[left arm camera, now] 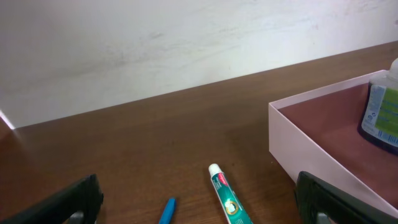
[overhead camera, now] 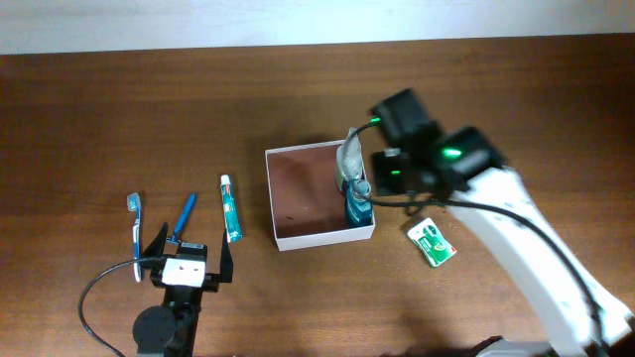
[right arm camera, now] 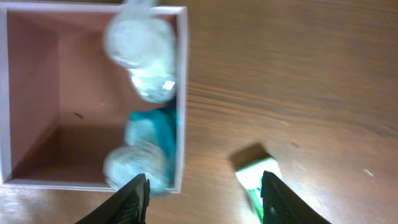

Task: Pack container
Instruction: 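Lower the Listerine bottle into the box and release it, then move the right gripper down over the green Dettol soap bar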

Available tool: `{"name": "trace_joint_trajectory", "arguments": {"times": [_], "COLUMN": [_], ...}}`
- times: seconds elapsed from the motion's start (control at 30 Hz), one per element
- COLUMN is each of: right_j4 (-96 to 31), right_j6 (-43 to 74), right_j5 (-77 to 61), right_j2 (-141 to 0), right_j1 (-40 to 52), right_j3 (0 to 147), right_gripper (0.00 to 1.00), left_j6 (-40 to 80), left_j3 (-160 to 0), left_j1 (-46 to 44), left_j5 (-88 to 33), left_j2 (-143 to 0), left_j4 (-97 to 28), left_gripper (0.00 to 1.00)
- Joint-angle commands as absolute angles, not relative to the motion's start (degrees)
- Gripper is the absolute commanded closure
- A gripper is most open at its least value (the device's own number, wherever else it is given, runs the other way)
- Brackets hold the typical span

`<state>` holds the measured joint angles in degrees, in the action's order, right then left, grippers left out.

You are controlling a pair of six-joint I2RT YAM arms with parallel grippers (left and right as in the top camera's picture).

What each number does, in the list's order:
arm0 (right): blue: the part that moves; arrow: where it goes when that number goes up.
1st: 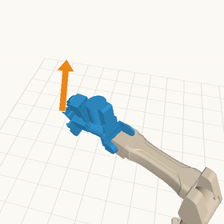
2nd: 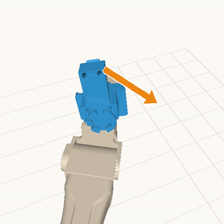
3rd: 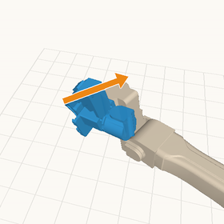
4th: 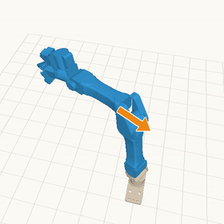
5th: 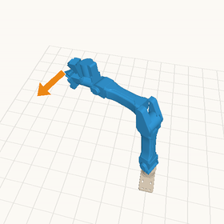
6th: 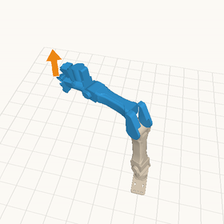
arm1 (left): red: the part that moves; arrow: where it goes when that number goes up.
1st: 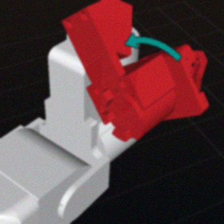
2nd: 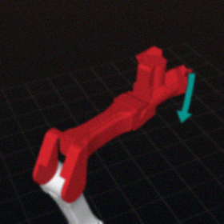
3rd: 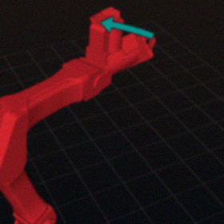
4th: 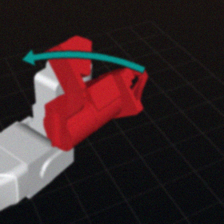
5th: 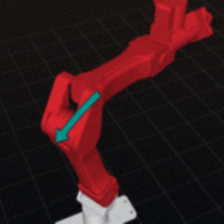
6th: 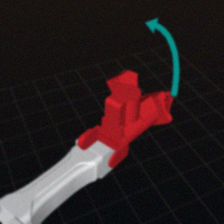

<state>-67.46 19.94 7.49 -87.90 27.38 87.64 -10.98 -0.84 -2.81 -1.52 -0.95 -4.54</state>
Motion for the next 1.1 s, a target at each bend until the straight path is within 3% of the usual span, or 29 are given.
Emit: {"name": "trace_joint_trajectory", "arguments": {"times": [0.0,0.27,0.67,0.8,0.9,1.07], "right_j4": [-71.3,-74.4,-63.8,-59.4,-56.4,-54.2], "right_j6": [20.4,20.4,20.2,19.7,17.4,14.8], "right_j5": [8.2,7.7,1.9,2.0,2.1,2.2], "right_j2": [-82.8,-83.4,-83.4,-83.4,-83.4,-83.7], "right_j1": [21.6,11.1,10.0,10.0,10.0,10.0], "right_j3": [89.4,81.7,63.5,58.3,55.8,53.9], "right_gripper": [0.48,0.48,0.48,0.30,0.09,0.06], "left_j6": [-11.9,-11.9,-11.9,-11.9,-11.9,-11.9], "left_j3": [-0.5,-0.5,-0.5,-0.5,-0.5,-0.5], "left_j1": [-2.5,-2.5,-2.5,-2.5,-2.5,-2.5], "left_j5": [-2.2,-2.2,-2.2,-2.2,-2.2,-2.2], "left_j2": [-0.8,-0.8,-0.8,-0.8,-0.8,-0.8], "left_j4": [-4.6,-4.6,-4.6,-4.6,-4.6,-4.6], "left_gripper": [0.01,0.01,0.01,0.01,0.01,0.01]}}
